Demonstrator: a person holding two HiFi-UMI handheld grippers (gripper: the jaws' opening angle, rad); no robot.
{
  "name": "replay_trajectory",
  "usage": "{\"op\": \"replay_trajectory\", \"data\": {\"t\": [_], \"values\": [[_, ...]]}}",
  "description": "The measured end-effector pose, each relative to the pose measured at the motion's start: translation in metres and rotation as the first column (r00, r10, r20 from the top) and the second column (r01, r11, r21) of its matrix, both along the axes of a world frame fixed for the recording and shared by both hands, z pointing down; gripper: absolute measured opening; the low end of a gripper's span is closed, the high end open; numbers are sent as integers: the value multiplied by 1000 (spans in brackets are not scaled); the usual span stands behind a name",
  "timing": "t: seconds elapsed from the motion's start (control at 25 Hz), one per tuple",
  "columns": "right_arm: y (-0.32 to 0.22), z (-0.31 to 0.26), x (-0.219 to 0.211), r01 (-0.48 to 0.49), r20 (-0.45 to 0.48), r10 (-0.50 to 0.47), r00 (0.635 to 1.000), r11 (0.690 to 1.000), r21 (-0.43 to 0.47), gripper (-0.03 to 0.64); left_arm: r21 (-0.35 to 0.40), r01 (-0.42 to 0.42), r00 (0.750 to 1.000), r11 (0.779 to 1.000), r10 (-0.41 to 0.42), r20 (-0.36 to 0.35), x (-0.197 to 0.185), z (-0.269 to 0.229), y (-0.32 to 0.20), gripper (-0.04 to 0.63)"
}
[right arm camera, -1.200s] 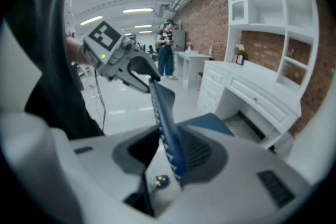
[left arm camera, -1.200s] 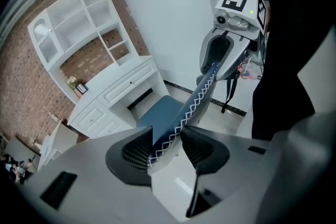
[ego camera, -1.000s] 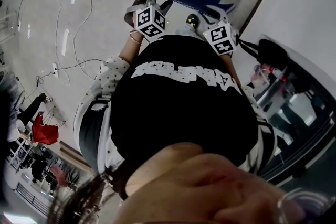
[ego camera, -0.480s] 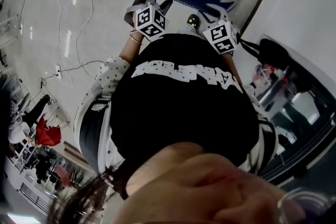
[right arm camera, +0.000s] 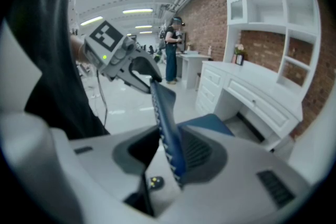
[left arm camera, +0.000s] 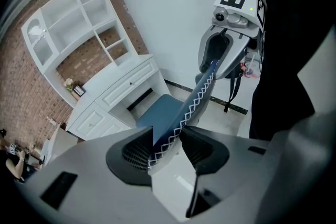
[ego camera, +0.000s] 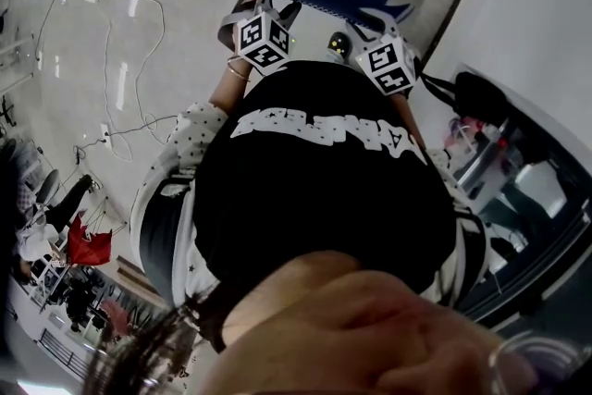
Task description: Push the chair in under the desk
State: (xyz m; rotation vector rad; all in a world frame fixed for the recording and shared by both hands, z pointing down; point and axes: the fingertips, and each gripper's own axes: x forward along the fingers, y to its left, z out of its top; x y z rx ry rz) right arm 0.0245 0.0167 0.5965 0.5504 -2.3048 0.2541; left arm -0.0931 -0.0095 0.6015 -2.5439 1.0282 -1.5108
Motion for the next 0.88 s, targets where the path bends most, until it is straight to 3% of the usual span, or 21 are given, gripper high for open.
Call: {"op": "replay_trajectory", "data": {"t": [0.88], "values": [[-2, -10, 19, -63, -9, 64, 998, 996, 68, 156, 51, -58, 998, 997, 58, -5, 22, -11, -4, 200]]}}
